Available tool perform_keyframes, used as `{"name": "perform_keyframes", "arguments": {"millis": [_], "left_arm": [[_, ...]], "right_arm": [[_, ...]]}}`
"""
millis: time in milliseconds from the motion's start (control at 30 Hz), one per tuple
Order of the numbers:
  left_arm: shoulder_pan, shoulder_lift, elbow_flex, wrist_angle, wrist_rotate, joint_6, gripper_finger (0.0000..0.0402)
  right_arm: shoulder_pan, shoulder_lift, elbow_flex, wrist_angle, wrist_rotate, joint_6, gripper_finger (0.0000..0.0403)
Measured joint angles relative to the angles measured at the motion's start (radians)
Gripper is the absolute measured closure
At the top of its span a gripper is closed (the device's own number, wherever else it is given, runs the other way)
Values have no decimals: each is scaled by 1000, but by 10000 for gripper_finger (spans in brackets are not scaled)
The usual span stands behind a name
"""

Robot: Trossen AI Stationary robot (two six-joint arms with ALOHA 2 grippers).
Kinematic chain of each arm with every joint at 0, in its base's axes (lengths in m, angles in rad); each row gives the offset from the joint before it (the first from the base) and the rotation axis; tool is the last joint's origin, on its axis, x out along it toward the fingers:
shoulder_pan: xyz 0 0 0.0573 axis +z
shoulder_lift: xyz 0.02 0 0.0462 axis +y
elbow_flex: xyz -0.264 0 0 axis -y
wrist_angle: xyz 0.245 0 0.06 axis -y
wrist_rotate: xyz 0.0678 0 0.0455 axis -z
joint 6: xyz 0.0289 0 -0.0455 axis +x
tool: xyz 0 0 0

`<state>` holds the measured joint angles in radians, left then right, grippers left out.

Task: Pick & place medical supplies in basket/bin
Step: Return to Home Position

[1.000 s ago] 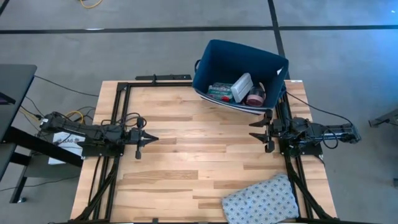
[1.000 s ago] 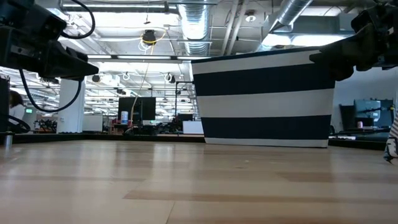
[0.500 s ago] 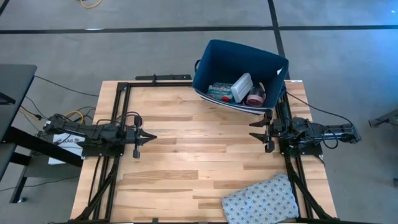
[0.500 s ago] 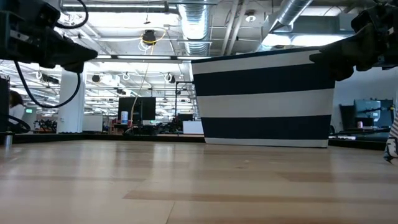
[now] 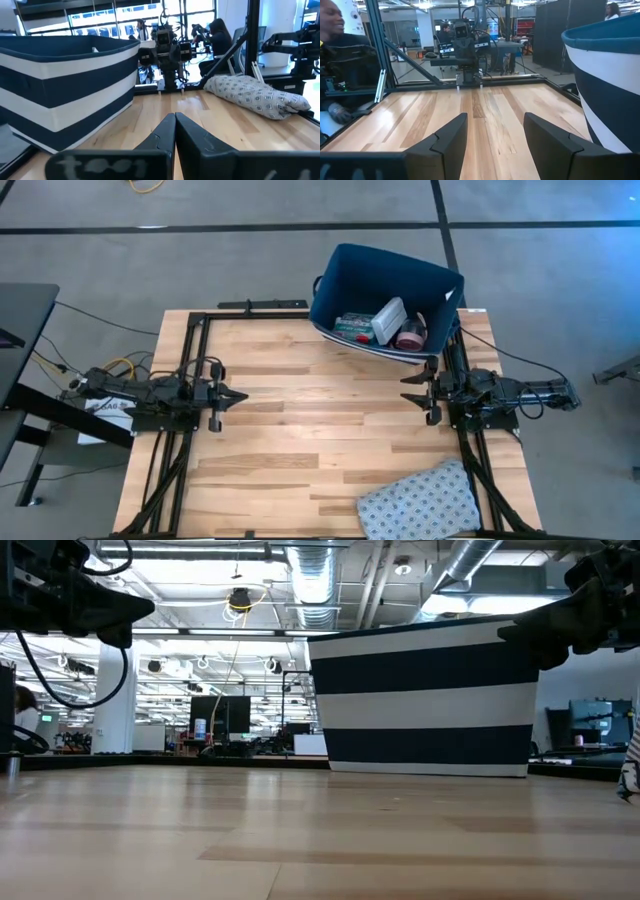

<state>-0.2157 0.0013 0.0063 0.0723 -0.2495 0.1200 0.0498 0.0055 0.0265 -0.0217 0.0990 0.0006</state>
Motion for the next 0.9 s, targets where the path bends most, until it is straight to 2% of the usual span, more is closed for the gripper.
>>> {"name": "perform_keyframes", "arguments": {"millis": [900], "left_arm": [[1,7,0,-1,2,7,402]], "right_arm": [[0,0,0,1,-1,0,215]]}}
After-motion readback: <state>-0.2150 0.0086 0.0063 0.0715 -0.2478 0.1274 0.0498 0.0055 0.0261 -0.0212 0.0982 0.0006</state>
